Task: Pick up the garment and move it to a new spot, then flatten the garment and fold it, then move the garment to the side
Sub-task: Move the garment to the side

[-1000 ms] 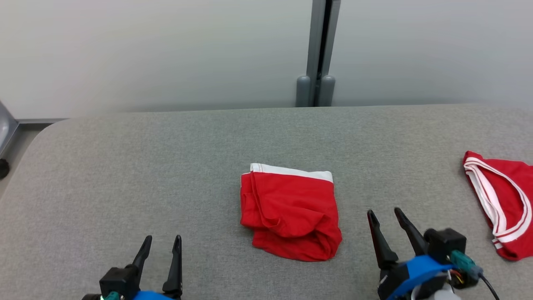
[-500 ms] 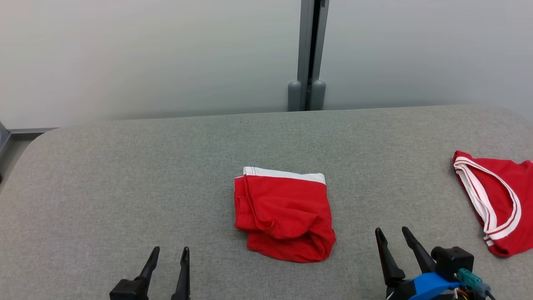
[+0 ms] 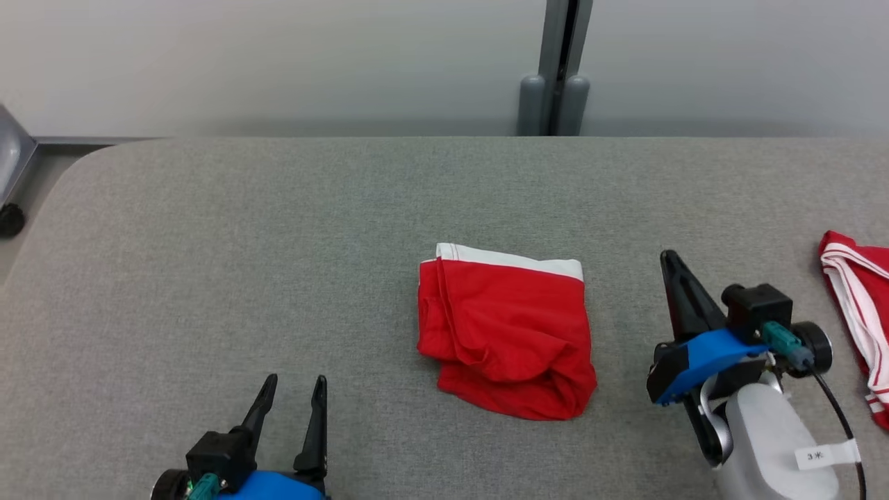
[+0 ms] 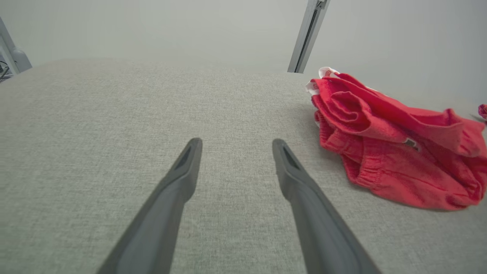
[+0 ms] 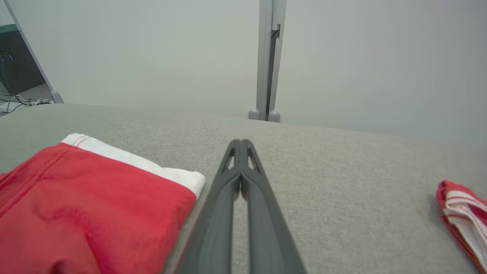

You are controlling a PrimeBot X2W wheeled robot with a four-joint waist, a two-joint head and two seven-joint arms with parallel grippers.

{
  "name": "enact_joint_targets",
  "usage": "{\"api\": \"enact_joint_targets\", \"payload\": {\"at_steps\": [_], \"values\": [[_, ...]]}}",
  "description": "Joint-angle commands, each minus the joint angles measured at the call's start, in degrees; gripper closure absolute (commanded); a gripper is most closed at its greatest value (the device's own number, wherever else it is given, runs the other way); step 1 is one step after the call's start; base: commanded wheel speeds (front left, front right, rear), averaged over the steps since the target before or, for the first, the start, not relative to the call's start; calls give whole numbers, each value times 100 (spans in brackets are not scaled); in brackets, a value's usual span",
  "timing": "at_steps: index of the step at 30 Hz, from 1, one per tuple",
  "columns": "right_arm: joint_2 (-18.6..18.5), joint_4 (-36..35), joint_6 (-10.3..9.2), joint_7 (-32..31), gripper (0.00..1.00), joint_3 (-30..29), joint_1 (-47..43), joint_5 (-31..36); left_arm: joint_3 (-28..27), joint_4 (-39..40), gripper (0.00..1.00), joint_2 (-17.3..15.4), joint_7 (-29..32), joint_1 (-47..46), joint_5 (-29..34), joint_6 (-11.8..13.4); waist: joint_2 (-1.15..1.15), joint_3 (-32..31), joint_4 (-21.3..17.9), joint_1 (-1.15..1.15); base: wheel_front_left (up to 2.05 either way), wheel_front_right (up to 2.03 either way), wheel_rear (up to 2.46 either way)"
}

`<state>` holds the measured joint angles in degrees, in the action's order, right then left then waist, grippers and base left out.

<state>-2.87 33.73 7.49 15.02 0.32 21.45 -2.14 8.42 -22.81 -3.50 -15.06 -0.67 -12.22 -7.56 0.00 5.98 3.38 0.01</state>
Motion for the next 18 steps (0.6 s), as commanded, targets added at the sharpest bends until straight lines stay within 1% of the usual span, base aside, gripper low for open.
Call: {"api": "enact_joint_targets", "payload": {"at_steps": [1,9,13,18], "values": [[-9,112,0,19,100,-48,263,172,48,39,0,-71,-13,-184,-55,16,0,251,237,-1,0,0,0],[-11,782,0,18,100,-134,933,610,250,124,0,-184,-12,-528,-251,16,0,642,643,-1,0,0,0],[-10,932,0,19,100,97,986,588,303,180,0,-209,-12,-663,-341,16,0,790,771,-1,0,0,0],[-14,953,0,19,100,491,779,443,383,268,0,-249,-13,-744,-408,16,0,889,826,-1,0,0,0]]}}
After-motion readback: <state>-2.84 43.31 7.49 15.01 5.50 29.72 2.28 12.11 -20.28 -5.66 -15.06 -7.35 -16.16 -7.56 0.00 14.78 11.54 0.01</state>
